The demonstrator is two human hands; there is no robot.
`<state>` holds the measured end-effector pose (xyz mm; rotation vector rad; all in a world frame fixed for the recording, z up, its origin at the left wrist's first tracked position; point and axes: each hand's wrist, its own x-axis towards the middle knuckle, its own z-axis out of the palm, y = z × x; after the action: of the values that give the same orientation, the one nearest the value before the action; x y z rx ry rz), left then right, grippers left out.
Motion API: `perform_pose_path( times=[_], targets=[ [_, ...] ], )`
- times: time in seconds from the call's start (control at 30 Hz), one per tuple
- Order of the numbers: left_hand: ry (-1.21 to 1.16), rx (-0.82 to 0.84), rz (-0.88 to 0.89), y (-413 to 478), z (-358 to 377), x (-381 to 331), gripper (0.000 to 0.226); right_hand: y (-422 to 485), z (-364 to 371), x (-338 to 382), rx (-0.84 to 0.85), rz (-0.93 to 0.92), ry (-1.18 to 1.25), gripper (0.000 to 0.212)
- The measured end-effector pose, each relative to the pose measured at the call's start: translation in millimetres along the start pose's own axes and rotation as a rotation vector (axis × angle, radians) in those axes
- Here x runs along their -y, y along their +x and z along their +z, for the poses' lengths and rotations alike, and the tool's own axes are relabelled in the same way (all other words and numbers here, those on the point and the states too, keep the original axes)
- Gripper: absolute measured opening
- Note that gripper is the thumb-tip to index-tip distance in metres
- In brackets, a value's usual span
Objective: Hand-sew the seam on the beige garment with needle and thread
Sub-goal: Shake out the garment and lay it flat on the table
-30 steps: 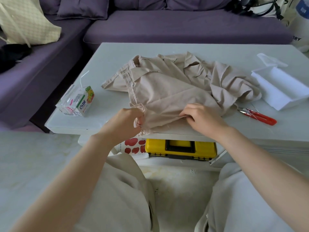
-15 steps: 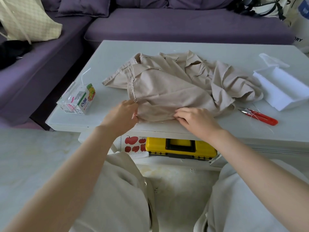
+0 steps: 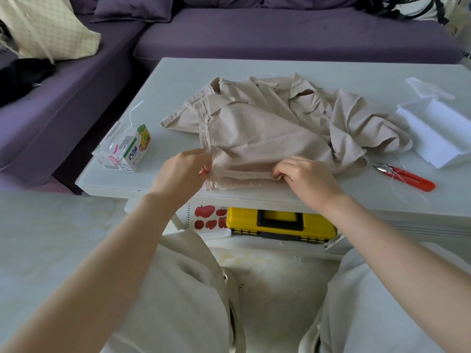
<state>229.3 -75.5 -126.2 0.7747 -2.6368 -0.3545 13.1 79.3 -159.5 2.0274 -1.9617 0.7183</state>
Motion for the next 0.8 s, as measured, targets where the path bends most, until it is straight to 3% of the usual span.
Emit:
perform_pose_path(
  times=[0.23,0.47,0.67,0.73,0.8],
  targets=[
    [0.017,0.034,0.098,-7,0,3,0.018,0,-1,3,0.007,0.012,0.008,0.027],
    [0.046,0.161,-0.004,-6,9,6,0.025,-3,-1,8,0.056,0.083,-0.002,0.021],
    [0.042,-0.008,0.238,-10,5,-10,0.015,-6,-3,11,0.096,0.101,-0.031,0.014],
    [0.041,0.107,0.282,-12,7,-15,0.017,-7,-5,13,0.108,0.090,-0.038,0.010],
    [0.100,0.291,0.251,-12,12,-14,0.039,-8,-6,14,0.110,0.068,-0.048,0.004]
  ],
)
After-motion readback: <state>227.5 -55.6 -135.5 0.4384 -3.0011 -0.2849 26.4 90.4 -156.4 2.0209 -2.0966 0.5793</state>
